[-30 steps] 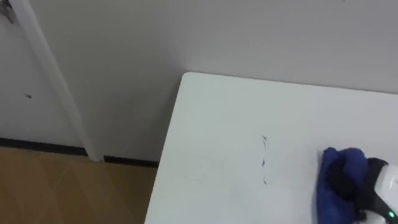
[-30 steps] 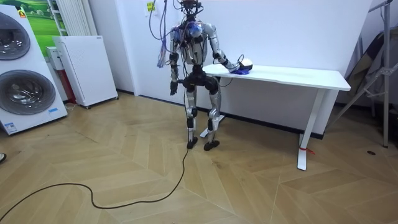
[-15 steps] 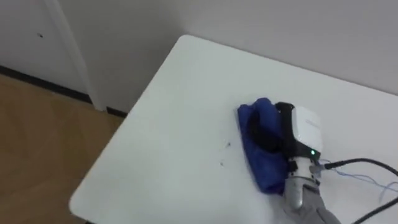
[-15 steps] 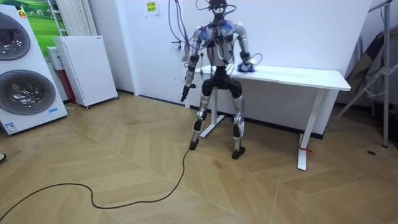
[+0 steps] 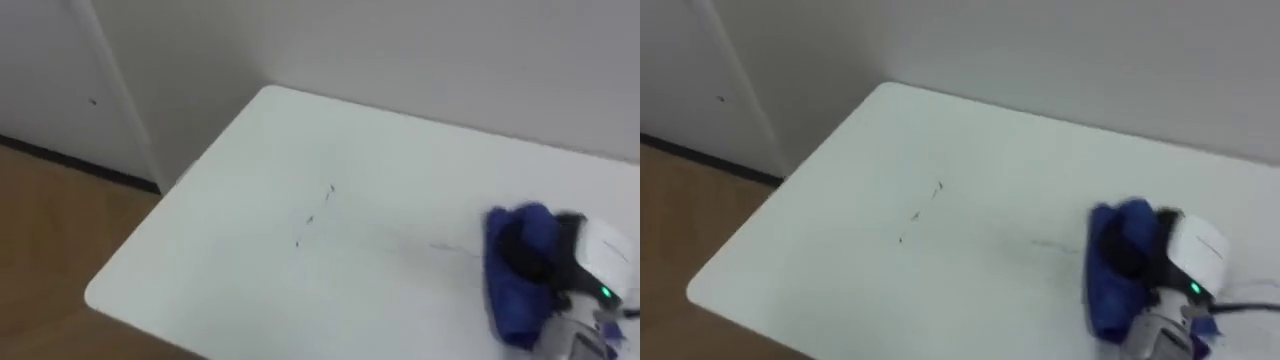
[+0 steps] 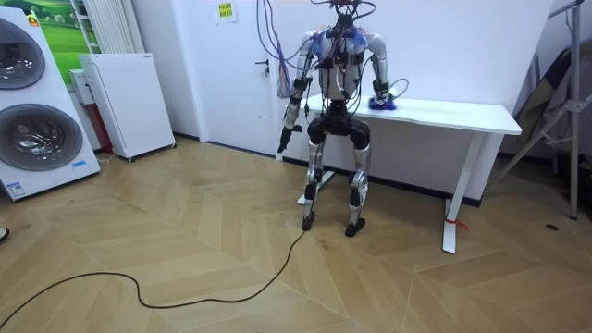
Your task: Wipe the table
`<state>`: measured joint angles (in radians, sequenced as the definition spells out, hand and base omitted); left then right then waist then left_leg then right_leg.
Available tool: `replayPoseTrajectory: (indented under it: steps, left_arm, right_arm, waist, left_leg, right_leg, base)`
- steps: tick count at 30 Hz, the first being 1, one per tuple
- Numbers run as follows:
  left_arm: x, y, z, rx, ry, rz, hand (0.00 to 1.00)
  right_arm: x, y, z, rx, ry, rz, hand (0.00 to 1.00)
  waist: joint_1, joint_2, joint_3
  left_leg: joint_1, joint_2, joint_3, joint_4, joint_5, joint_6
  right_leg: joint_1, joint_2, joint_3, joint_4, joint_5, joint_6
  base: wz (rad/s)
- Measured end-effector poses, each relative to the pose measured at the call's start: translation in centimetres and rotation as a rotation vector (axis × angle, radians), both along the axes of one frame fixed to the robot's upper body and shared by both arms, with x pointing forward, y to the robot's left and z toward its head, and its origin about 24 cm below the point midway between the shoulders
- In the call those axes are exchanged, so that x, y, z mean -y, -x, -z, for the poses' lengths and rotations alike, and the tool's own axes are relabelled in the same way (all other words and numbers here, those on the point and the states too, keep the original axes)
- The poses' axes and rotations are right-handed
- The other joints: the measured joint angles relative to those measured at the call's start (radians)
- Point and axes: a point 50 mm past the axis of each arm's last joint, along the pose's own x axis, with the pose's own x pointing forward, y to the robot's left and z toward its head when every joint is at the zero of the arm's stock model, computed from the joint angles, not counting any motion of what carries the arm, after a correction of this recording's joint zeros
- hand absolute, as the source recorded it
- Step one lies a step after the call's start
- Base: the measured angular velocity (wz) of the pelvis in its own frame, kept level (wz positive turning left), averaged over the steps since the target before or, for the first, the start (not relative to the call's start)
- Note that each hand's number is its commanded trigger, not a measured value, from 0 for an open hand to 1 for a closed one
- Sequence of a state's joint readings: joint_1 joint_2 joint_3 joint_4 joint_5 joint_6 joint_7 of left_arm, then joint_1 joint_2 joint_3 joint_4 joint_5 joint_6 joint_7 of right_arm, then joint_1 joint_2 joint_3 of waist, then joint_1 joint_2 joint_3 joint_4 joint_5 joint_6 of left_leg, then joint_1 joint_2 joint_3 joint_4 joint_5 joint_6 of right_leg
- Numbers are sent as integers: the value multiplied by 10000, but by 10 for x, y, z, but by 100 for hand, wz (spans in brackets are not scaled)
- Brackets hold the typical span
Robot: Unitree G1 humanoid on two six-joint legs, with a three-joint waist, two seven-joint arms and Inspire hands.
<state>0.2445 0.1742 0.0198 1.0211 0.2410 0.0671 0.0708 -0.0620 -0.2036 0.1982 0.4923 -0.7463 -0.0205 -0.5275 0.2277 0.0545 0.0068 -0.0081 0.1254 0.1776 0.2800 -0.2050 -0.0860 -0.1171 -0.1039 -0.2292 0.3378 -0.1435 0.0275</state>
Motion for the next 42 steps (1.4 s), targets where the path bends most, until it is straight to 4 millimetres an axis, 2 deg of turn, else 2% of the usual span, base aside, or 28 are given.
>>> replayPoseTrajectory:
  steps: [1,2,3,4,6,8,10,11,13,14,16,17,19,21,26,27,28,29,30,31,33,35,37,39,41,42]
  left_arm:
    - [1,-4,0,29,46,-39,0]
    - [4,-12,0,247,149,-118,0]
    - [5,-16,-1,411,221,-211,0]
    - [7,-22,-1,684,356,-397,0]
    - [6,-22,-2,796,357,-544,0]
    - [4,-23,-3,882,264,-647,0]
    - [-5,-23,-6,1162,-22,-941,0]
    - [-9,-23,-7,1243,-152,-1089,0]
    - [-26,-13,-12,1364,-989,-1753,0]
    - [-30,-9,-13,1365,-1219,-1988,0]
    - [-40,-1,-17,1319,-1721,-2274,0]
    - [-41,-1,-17,1317,-1753,-2248,0]
    - [-41,0,-17,1322,-1739,-2171,0]
    - [-38,-2,-16,1302,-1588,-1994,0]
    - [-19,-5,-9,1109,-965,-1541,0]
    - [-13,-10,-7,1127,-756,-1421,0]
    - [-8,-15,-6,1212,-590,-1375,0]
    - [-6,-17,-5,1250,-532,-1377,0]
    - [-3,-26,-5,1379,-438,-1280,0]
    - [-1,-29,-5,1449,-358,-1216,0]
    - [3,-32,-4,1478,-240,-970,0]
    - [6,-30,-5,1464,-2,-858,0]
    - [4,-17,-5,1225,-72,-988,0]
    - [1,0,-4,789,-178,-1202,0]
    - [-4,10,-4,553,-321,-1406,0]
    - [-9,15,-6,439,-570,-1369,0]
  right_arm:
    - [-30,-6,-2,2,-273,-1101,100]
    - [-48,-6,0,-147,-472,-1787,100]
    - [-53,-6,2,-285,-522,-2014,100]
    - [-55,-4,4,-336,-593,-2156,100]
    - [-53,-2,6,-281,-645,-2082,100]
    - [-44,11,18,-359,-817,-1766,100]
    - [-18,40,31,-94,-1036,-537,100]
    - [-9,50,33,10,-1028,-129,100]
    - [30,92,41,238,-827,1846,100]
    - [39,101,42,248,-705,2313,100]
    - [65,120,42,401,-213,3513,100]
    - [70,123,43,384,-127,3718,100]
    - [81,131,45,205,-7,4286,100]
    - [82,128,45,127,22,4306,100]
    - [70,101,42,-207,-115,3825,100]
    - [61,88,39,-426,-153,3475,100]
    - [48,74,34,-652,-189,2746,100]
    - [40,66,32,-730,-207,2278,100]
    - [22,51,26,-798,-349,1420,100]
    - [3,34,18,-744,-524,503,100]
    - [-29,17,7,-633,-525,-1083,100]
    - [-49,9,3,-783,-6,-2329,100]
    - [-50,9,6,-831,136,-2507,100]
    - [-44,17,13,-856,11,-2326,100]
    - [-32,23,18,-604,-164,-1814,100]
    - [-19,32,25,-506,-273,-1245,100]
  waist:
    - [-85,-5,43]
    - [-182,-14,34]
    - [-202,-50,16]
    - [-300,-113,3]
    - [-563,-188,-24]
    - [-979,-234,-20]
    - [-1385,-442,-65]
    - [-1465,-495,-84]
    - [-1526,-637,-157]
    - [-1532,-671,-186]
    - [-1685,-739,-140]
    - [-1721,-737,-144]
    - [-1754,-665,-198]
    - [-1700,-592,-237]
    - [-1476,-515,-220]
    - [-1336,-520,-193]
    - [-1089,-520,-186]
    - [-990,-536,-165]
    - [-829,-581,-131]
    - [-751,-597,-59]
    - [-568,-597,18]
    - [-263,-602,11]
    - [-265,-612,1]
    - [-491,-577,25]
    - [-663,-567,83]
    - [-817,-616,66]
  left_leg:
    - [-19,-109,-260,-194,66,22]
    - [-33,-191,-487,-383,175,48]
    - [-38,-200,-535,-483,238,54]
    - [-45,-291,-786,-677,350,69]
    - [73,-353,-962,-937,493,138]
    - [301,-358,-982,-985,515,161]
    - [592,-454,-976,-1180,523,206]
    - [634,-488,-972,-1203,509,232]
    - [861,-540,-814,-1265,347,353]
    - [933,-549,-760,-1289,307,367]
    - [982,-588,-648,-1260,226,410]
    - [1000,-598,-641,-1253,220,423]
    - [1088,-615,-720,-1116,84,475]
    - [1140,-635,-720,-1078,51,483]
    - [1395,-653,-708,-1112,50,484]
    - [1390,-654,-708,-1120,48,483]
    - [1355,-651,-734,-1137,40,484]
    - [1323,-648,-792,-1137,41,485]
    - [1232,-648,-932,-1137,43,487]
    - [1151,-647,-1065,-1141,45,487]
    - [1071,-646,-1302,-1149,60,499]
    - [1067,-650,-1450,-1199,66,494]
    - [1067,-664,-1500,-1200,72,505]
    - [1116,-671,-1501,-1197,69,512]
    - [1188,-693,-1492,-1188,71,516]
    - [1260,-761,-1485,-1192,88,544]
  right_leg:
    - [-63,30,-13,-122,137,4]
    - [-53,89,64,-219,176,15]
    - [-25,95,44,-310,177,14]
    - [31,89,3,-341,179,10]
    - [208,89,-56,-559,251,-55]
    - [691,105,-234,-956,318,7]
    - [1169,105,-145,-1407,277,176]
    - [1274,96,-93,-1502,251,218]
    - [1739,89,-17,-1747,219,345]
    - [1824,81,-18,-1767,204,369]
    - [1852,49,57,-1821,235,426]
    - [1866,41,78,-1822,247,437]
    - [2105,27,85,-1835,239,458]
    - [2155,7,104,-1836,238,463]
    - [2164,91,412,-1750,252,441]
    - [2004,160,606,-1658,274,408]
    - [1832,229,674,-1654,306,410]
    - [1775,265,676,-1662,340,380]
    - [1638,323,676,-1644,389,310]
    - [1530,385,687,-1636,409,276]
    - [1484,488,786,-1670,484,156]
    - [1535,497,723,-1688,469,150]
    - [1539,465,574,-1687,453,173]
    - [1688,420,284,-1733,448,182]
    - [1788,379,240,-1767,446,186]
    - [1933,306,151,-1961,418,232]
  base:
    - [-32]
    - [14]
    - [45]
    - [45]
    - [34]
    - [39]
    - [56]
    - [35]
    - [7]
    - [-16]
    - [-13]
    - [-4]
    - [6]
    - [1]
    - [-24]
    - [-59]
    - [-60]
    - [-48]
    - [-24]
    - [-16]
    - [8]
    - [21]
    - [17]
    - [24]
    - [24]
    - [38]
